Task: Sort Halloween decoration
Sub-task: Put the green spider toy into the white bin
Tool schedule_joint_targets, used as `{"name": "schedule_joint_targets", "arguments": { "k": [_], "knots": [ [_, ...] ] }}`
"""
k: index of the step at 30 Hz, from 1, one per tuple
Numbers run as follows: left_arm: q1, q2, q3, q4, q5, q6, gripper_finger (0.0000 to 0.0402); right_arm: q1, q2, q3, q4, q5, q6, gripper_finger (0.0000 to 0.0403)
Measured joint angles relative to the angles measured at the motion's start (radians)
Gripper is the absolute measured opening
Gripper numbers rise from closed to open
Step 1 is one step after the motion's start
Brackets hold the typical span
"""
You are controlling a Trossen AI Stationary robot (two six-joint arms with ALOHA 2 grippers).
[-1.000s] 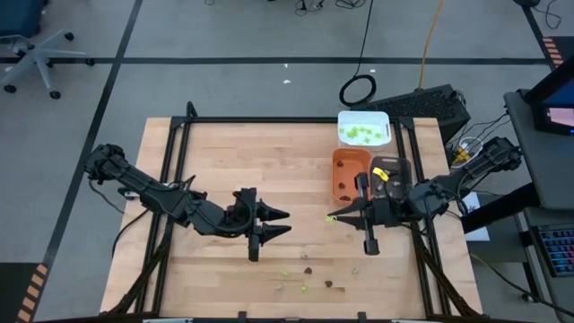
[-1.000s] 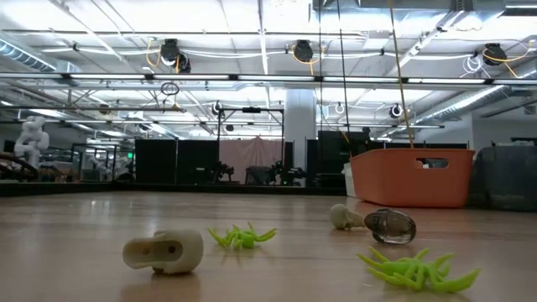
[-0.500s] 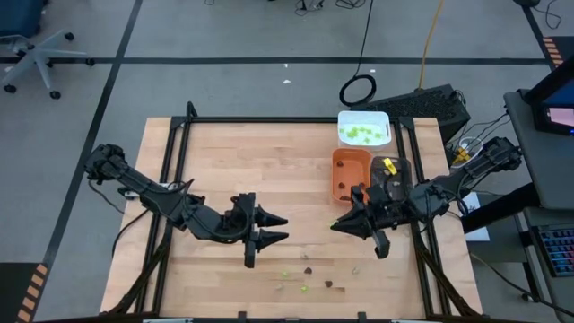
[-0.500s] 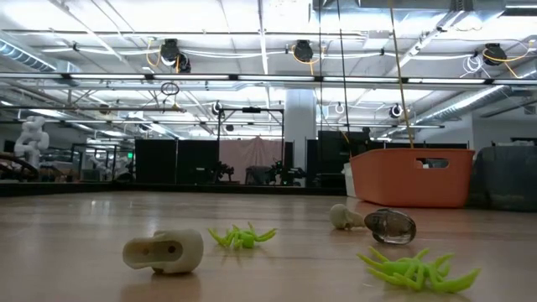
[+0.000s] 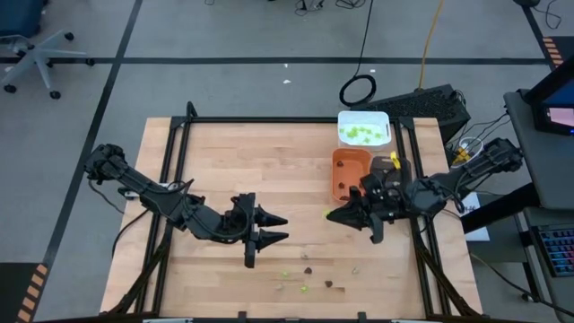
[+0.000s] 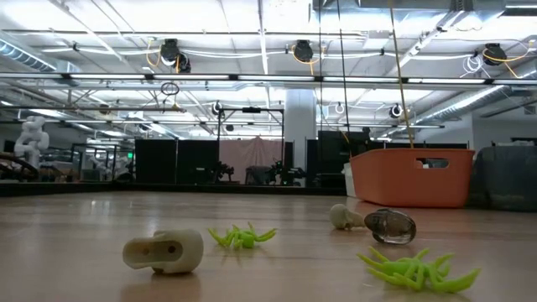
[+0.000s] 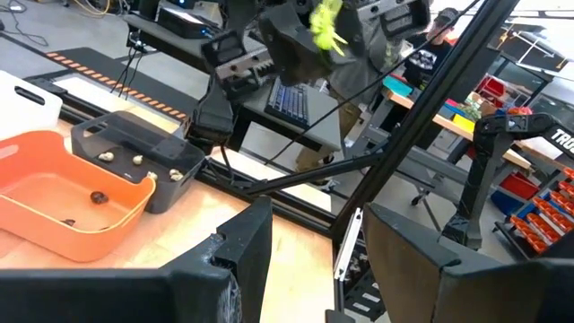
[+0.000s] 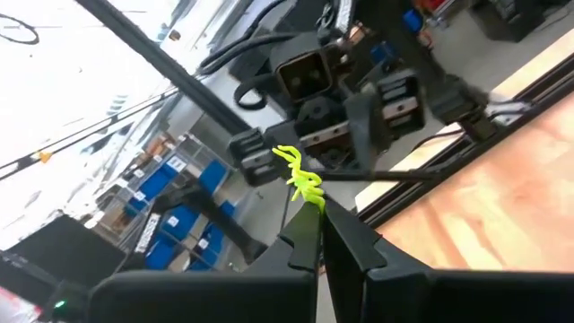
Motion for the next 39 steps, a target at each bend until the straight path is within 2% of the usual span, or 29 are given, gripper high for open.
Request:
{"name": "schedule_joint_targets", "arguments": {
  "k": [7, 16, 22, 28, 32, 36, 39],
  "knots": [
    [0.024, 0.0, 0.0, -0.006, -0.01, 0.001, 0.0176, -0.139, -0.028, 0.0, -0.067, -0.003, -0.028, 0.0],
    [0.095, 0.001, 0.0, -0.049, -0.013, 0.0, 0.0176, -0.408, -0.163, 0.0, -0.362, -0.005, -0.058, 0.0],
    [0.155, 0.001, 0.0, -0.06, -0.013, 0.0, 0.0176, -0.628, -0.204, 0.0, -0.531, -0.101, -0.071, 0.0],
    [0.234, 0.001, 0.0, -0.071, 0.006, 0.0, 0.0176, -0.856, -0.184, 0.0, -0.654, -0.185, -0.127, 0.0],
    [0.28, 0.001, 0.0, -0.087, 0.039, -0.002, 0.0176, -0.988, -0.15, 0.0, -0.726, -0.188, -0.197, 0.0],
    [0.313, 0.001, 0.0, -0.107, 0.056, -0.046, 0.0176, -1.107, -0.089, 0.0, -0.74, -0.189, -0.315, 0.0],
    [0.328, 0.001, 0.0, -0.118, 0.072, -0.078, 0.0176, -1.198, -0.025, 0.0, -0.742, -0.245, -0.359, 0.0]
  ]
}}
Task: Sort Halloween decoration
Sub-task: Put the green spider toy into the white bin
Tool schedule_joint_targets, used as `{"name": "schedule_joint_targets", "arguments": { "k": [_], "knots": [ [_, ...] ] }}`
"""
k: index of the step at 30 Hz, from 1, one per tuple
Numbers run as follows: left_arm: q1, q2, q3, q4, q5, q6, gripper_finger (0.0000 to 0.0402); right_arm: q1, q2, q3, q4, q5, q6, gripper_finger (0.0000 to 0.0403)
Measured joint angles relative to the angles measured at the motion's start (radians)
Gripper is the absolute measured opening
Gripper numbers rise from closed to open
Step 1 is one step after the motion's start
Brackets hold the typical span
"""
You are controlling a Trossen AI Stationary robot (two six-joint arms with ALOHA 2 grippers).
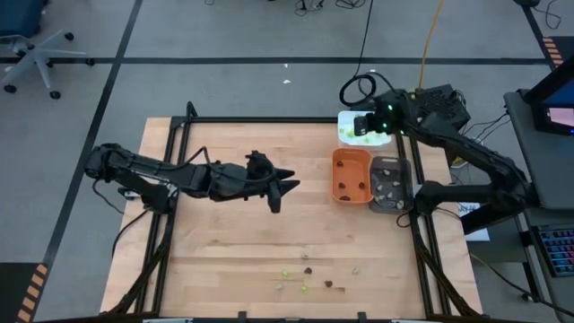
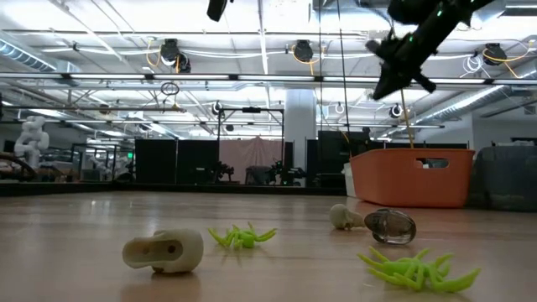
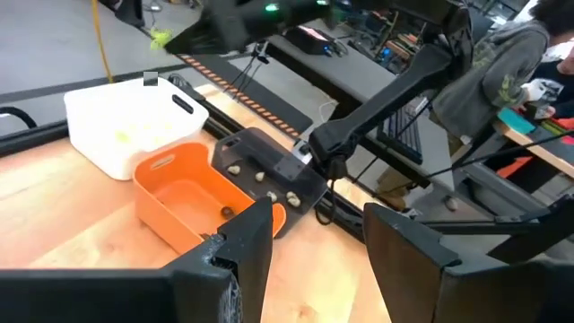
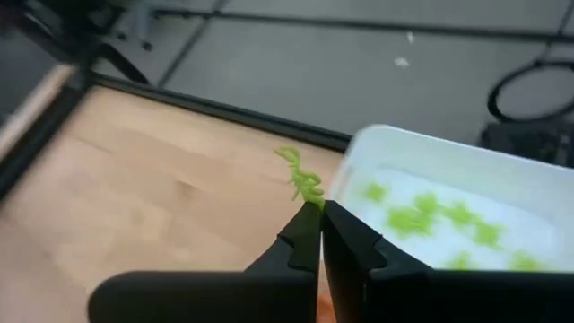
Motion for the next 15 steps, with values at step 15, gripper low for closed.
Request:
{"name": "schedule_joint_targets", "arguments": {
  "k": [15],
  "knots": [
    [0.002, 0.0, 0.0, -0.043, 0.009, 0.0, 0.0176, -0.147, 0.293, 0.0, -0.022, -0.036, 0.001, 0.0011]
  ]
}}
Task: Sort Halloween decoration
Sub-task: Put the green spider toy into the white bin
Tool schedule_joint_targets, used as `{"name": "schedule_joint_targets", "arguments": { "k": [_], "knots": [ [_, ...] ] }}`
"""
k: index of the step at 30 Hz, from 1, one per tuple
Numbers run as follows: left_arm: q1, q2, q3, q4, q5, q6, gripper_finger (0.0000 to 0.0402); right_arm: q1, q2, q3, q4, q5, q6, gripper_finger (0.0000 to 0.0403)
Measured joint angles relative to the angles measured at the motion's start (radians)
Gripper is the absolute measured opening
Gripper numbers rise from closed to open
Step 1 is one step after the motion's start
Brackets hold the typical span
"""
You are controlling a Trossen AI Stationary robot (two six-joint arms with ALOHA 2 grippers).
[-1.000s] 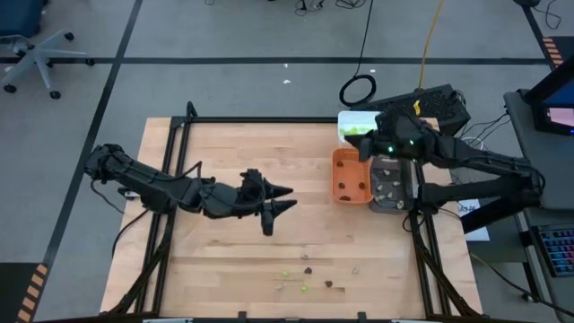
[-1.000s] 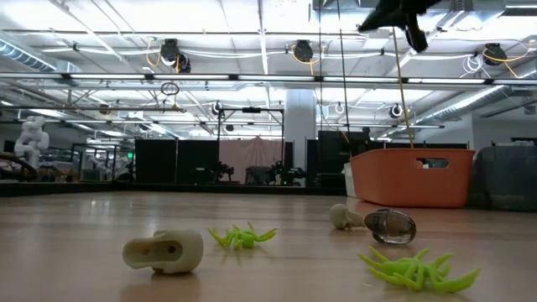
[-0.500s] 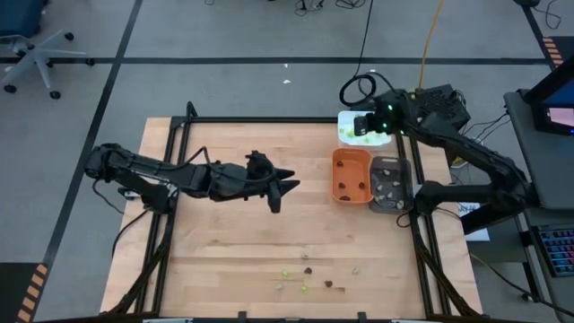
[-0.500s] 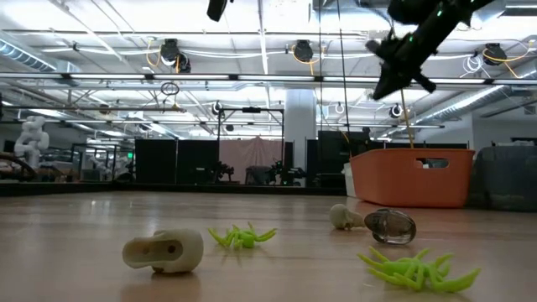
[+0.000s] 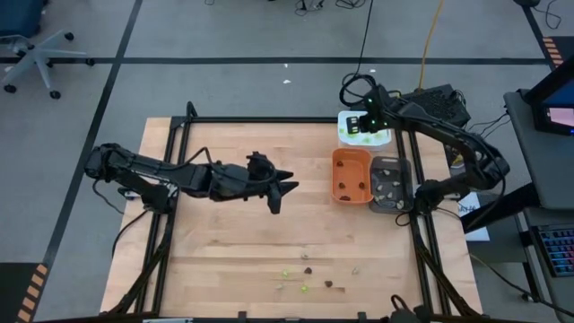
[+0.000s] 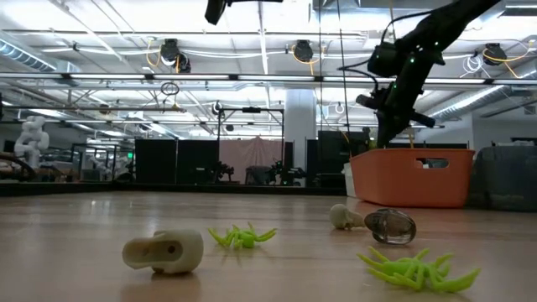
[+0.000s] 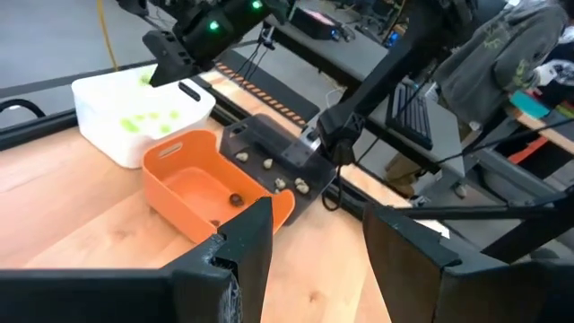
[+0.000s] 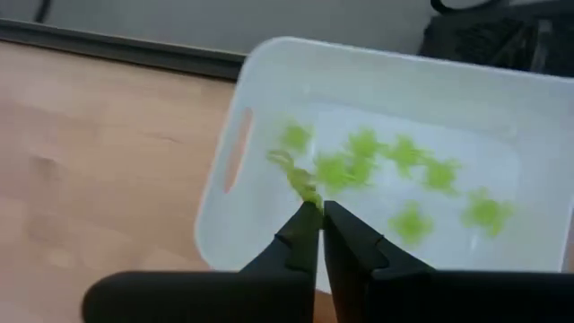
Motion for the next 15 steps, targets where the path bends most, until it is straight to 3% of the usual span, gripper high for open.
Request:
{"name": "schedule_joint_targets", "arguments": {
  "k": [9, 15],
  "knots": [
    [0.0, 0.0, 0.0, -0.025, 0.001, -0.001, 0.0176, -0.014, -0.002, 0.0, -0.038, 0.017, 0.039, 0.0097],
    [0.0, 0.0, 0.0, -0.096, 0.051, -0.076, 0.0176, 0.009, -0.164, 0.0, -0.016, -0.122, 0.051, 0.0153]
  ]
}}
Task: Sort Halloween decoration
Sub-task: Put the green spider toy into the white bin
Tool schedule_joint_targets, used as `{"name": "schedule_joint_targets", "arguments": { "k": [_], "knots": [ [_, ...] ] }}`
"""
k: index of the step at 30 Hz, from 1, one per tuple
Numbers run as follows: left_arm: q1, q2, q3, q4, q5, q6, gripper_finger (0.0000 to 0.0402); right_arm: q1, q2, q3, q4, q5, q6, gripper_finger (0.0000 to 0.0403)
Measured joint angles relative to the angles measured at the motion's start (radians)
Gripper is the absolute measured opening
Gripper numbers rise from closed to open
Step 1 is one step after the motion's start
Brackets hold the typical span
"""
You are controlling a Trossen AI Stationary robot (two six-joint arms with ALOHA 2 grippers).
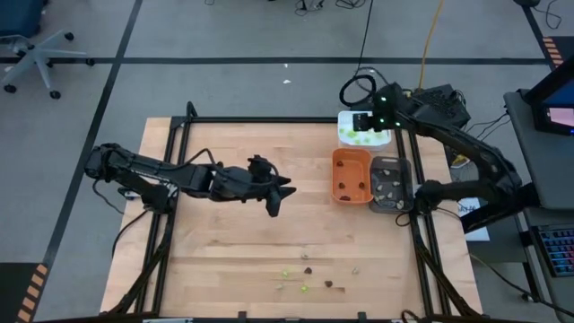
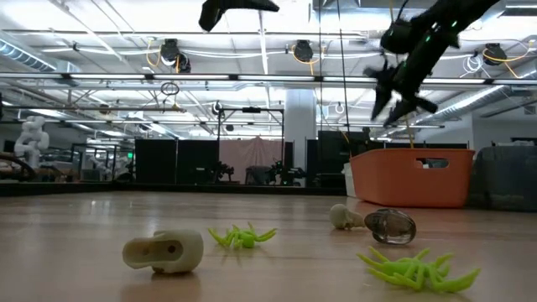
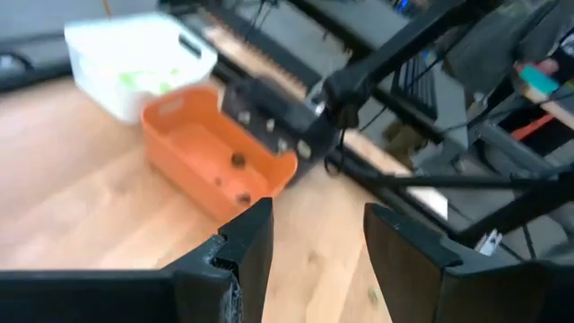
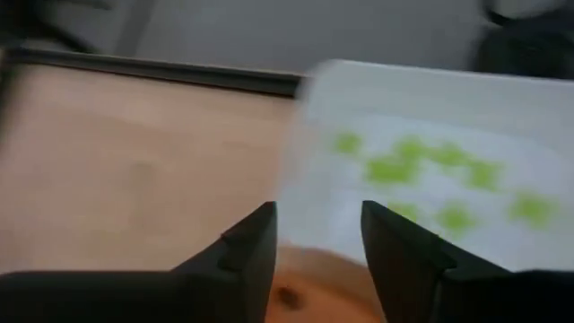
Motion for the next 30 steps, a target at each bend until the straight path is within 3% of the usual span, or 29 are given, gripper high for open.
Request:
{"name": "schedule_joint_targets", "arguments": {
  "k": [8, 14, 20, 24, 30],
  "knots": [
    [-0.014, 0.0, 0.0, -0.176, 0.157, -0.029, 0.0176, 0.163, -0.278, 0.0, -0.02, -0.041, 0.092, 0.0168],
    [-0.075, 0.0, 0.0, -0.232, 0.252, -0.021, 0.0176, 0.343, -0.386, 0.0, -0.028, -0.041, 0.133, 0.0167],
    [-0.191, 0.038, -0.009, -0.243, 0.327, -0.002, 0.0176, 0.574, -0.392, 0.0, 0.015, -0.033, 0.138, 0.0167],
    [-0.267, 0.088, -0.009, -0.243, 0.325, -0.002, 0.0176, 0.724, -0.353, 0.0, 0.058, 0.062, 0.185, 0.0167],
    [-0.353, 0.183, -0.01, -0.23, 0.239, 0.006, 0.0176, 0.904, -0.287, 0.0, 0.178, 0.21, 0.209, 0.0167]
  ]
}}
